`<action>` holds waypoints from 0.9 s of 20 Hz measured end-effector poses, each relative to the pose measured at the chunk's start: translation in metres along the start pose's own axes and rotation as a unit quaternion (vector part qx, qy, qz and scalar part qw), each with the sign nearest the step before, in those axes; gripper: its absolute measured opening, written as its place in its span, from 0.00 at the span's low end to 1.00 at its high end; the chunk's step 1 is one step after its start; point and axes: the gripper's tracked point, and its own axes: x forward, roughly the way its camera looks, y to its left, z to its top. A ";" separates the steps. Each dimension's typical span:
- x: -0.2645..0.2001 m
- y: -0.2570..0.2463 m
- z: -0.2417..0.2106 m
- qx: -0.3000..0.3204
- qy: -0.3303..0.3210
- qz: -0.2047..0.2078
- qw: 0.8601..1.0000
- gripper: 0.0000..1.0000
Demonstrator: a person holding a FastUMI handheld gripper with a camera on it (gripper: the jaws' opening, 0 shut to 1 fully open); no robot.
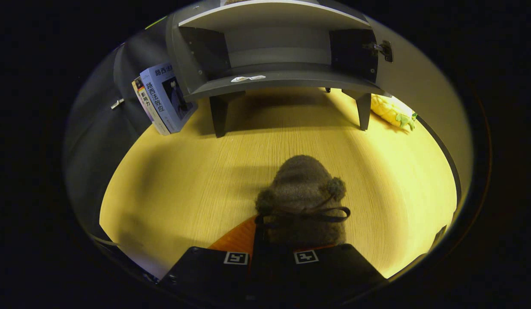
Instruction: Open the shoe cabinet door, grab the shoes and put them into the shoe cabinet, then close the shoe cabinet door.
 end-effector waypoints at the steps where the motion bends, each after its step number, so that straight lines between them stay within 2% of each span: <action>1: 0.002 -0.003 0.003 0.000 -0.004 -0.002 1.000 0.25; 4: 0.010 -0.012 0.013 0.004 -0.018 -0.017 1.000 0.23; 7: 0.019 -0.016 0.017 -0.031 -0.011 -0.030 0.999 0.23; 10: 0.030 -0.018 0.023 -0.014 -0.023 -0.015 1.000 0.23; 12: 0.024 -0.019 0.024 -0.008 -0.027 -0.016 0.999 0.05; 18: 0.001 -0.014 0.032 -0.009 -0.033 -0.003 0.999 0.05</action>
